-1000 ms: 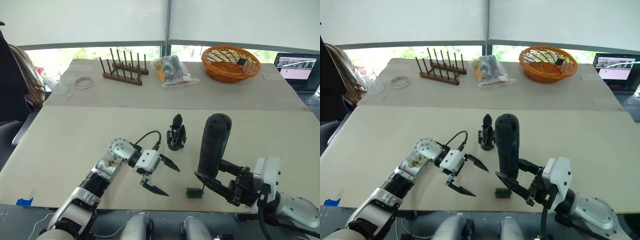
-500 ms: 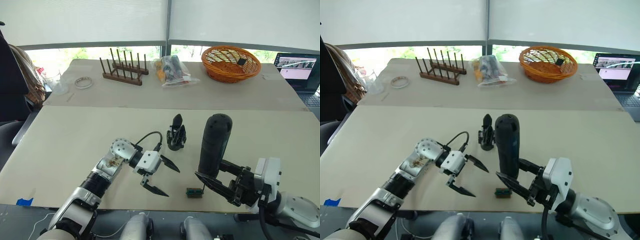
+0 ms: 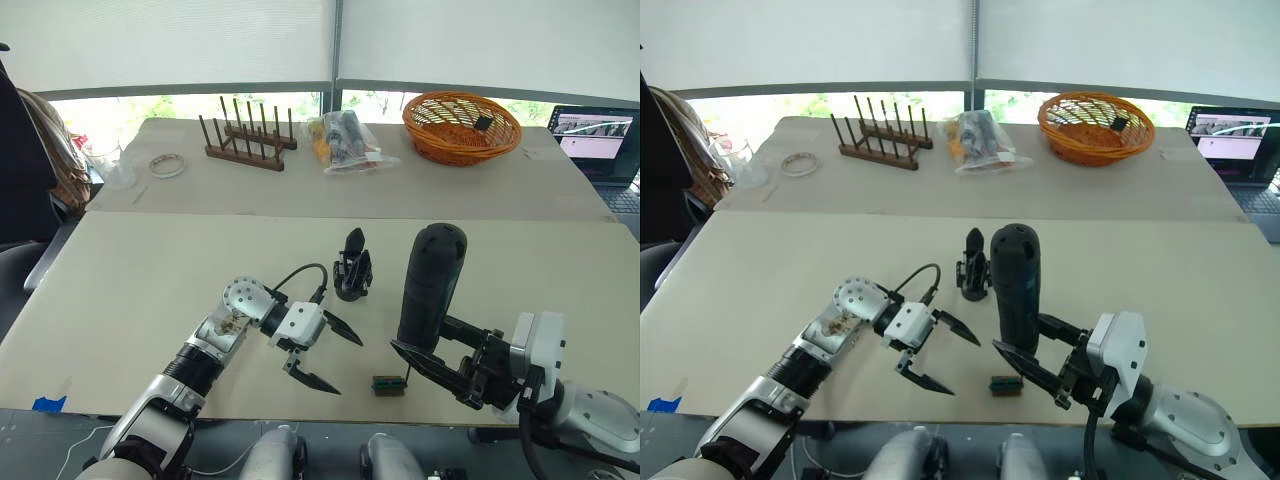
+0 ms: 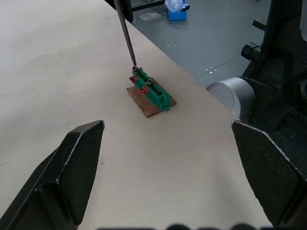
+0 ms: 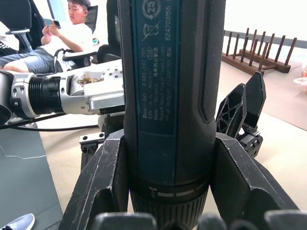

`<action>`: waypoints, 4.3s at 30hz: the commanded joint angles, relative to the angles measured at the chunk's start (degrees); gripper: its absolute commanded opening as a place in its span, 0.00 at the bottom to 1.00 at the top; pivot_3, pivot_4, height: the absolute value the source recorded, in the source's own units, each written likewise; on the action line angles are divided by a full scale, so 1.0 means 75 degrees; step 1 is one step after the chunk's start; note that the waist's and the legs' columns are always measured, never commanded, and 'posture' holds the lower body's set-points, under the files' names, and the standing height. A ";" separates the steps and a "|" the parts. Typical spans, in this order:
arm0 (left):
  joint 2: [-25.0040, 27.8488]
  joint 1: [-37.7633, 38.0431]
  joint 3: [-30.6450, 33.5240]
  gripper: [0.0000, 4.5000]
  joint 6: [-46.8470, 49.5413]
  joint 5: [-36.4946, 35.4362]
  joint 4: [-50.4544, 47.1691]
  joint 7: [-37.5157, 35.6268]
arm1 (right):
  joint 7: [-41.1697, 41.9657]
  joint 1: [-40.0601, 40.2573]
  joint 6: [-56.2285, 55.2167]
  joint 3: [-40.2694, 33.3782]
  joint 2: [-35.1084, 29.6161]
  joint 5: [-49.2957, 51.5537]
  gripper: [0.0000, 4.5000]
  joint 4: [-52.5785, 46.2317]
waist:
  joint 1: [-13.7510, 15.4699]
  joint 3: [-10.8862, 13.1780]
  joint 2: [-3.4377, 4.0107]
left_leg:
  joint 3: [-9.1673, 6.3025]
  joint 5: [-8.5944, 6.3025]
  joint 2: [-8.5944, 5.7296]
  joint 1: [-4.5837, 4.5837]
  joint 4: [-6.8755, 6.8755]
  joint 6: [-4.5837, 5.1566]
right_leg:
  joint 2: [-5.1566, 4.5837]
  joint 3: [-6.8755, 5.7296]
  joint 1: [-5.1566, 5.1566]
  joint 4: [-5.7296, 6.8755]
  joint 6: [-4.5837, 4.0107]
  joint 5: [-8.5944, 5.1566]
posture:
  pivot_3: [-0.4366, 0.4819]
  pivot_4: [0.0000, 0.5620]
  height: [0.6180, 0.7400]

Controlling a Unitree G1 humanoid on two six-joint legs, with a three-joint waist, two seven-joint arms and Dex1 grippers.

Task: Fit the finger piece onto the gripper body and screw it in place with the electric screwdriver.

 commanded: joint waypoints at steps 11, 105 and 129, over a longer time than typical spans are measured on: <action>-0.0033 -0.0114 0.0000 1.00 -0.0024 -0.0014 -0.0096 0.0043 | 0.0254 0.0339 -0.0416 -0.0090 0.0071 0.0018 0.43 -0.0261 | 0.0004 0.0000 0.0000 | 0.0000 0.0000 0.0000 0.0000 0.0000 0.0000 | -0.0001 0.0000 0.0000 0.0000 0.0000 0.0000 | 0.48 0.27 1.00; -0.0071 0.0106 -0.0135 1.00 -0.0115 -0.0018 -0.0281 0.0148 | 0.0315 0.0088 -0.0618 -0.0082 0.0044 -0.0081 0.43 -0.0308 | 0.0003 0.0000 0.0000 | 0.0000 0.0000 0.0000 0.0001 0.0000 0.0000 | -0.0001 0.0000 0.0000 0.0000 0.0000 0.0000 | 0.48 0.27 1.00; -0.0047 0.0090 -0.0127 1.00 -0.0142 -0.0008 -0.0230 0.0135 | 0.0325 0.0173 -0.0484 -0.0106 0.0072 0.0013 0.43 -0.0299 | 0.0002 0.0000 0.0000 | 0.0000 0.0000 0.0000 0.0001 0.0000 0.0001 | -0.0001 -0.0001 0.0001 0.0000 0.0000 0.0000 | 0.48 0.27 1.00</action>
